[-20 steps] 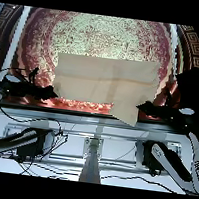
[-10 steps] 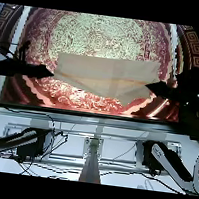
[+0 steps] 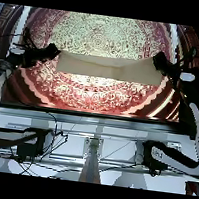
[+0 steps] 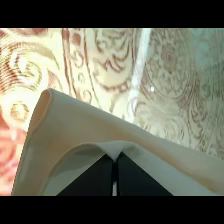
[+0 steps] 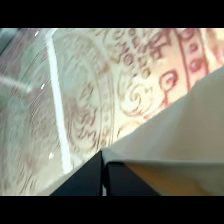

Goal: Fold the clothes and pants, and hang the long-sleeved shirts on hangers.

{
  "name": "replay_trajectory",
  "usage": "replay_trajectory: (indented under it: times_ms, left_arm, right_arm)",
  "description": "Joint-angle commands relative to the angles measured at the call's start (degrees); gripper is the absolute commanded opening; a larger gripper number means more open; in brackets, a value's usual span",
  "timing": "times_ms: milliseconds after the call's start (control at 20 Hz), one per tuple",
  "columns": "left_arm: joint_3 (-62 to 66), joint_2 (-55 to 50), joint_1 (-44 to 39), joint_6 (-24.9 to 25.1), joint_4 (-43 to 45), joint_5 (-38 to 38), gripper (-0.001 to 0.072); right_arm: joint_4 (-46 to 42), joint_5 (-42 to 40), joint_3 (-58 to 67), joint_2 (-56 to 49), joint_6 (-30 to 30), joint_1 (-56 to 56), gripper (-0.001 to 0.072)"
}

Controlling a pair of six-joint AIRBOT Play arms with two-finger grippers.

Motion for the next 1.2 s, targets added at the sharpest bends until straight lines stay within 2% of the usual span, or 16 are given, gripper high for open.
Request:
replay_trajectory:
  times_ms: [0,50,100,150,300,350,450,600,700,800,900,1000,1050,1100,1150]
  left_arm:
    - [2.9,-4.8,-2.8,0.0,-5.0,6.9,0.0055]
    - [3.4,-5.0,-2.7,0.2,-5.0,7.0,0.0272]
    - [3.5,-5.0,-2.3,1.6,-4.9,7.5,0.0659]
    - [3.5,-5.0,-1.7,2.8,-4.8,7.1,0.0708]
    - [3.5,-4.9,1.9,3.1,-3.9,0.3,0.0709]
    - [3.6,-4.9,3.7,3.0,-2.0,-2.7,0.0709]
    - [3.6,-4.9,7.4,3.0,7.0,-8.9,0.0708]
    - [3.6,-5.4,9.8,0.5,18.1,-18.2,0.07]
    - [3.6,-6.5,8.2,1.1,20.3,-21.5,0.0699]
    - [3.7,-7.8,5.5,1.1,20.3,-21.2,0.0674]
    - [3.8,-9.4,2.1,1.1,20.3,-18.8,0.0499]
    - [3.8,-10.6,-1.0,1.1,20.1,-14.5,0.0475]
    - [3.8,-10.6,-2.2,1.1,20.0,-11.9,0.0327]
    - [4.0,-10.5,-3.0,1.1,20.0,-10.4,0.0086]
    - [4.9,-10.4,-3.1,1.0,20.0,-10.6,0.002]
  right_arm:
    - [-0.1,-10.1,6.6,-9.8,0.8,2.8,0.0151]
    - [-0.2,-10.2,7.3,-11.2,0.8,2.8,0.0474]
    - [-0.2,-10.3,7.6,-11.8,0.7,2.8,0.072]
    - [-0.6,-9.9,7.6,-11.9,0.2,2.7,0.07]
    - [-4.2,-5.4,7.7,-11.7,0.0,1.5,0.0698]
    - [-5.0,-3.2,7.8,-11.7,0.0,0.9,0.0695]
    - [-6.3,2.7,7.8,-11.7,0.0,-0.9,0.0693]
    - [-11.5,11.6,7.8,-11.8,0.0,-2.6,0.0692]
    - [-14.9,16.0,7.8,-11.8,0.0,-2.5,0.0692]
    - [-16.2,19.9,8.1,-11.8,0.0,-2.5,0.0691]
    - [-18.5,22.8,9.6,-11.8,0.0,-2.5,0.0691]
    - [-18.6,24.6,11.5,-11.8,0.0,-2.5,0.0682]
    - [-18.6,25.1,12.7,-11.8,0.0,-2.4,0.0574]
    - [-18.7,25.7,13.9,-11.8,0.0,-2.3,0.0424]
    - [-18.9,26.3,15.3,-11.8,-0.1,-1.9,0.0365]
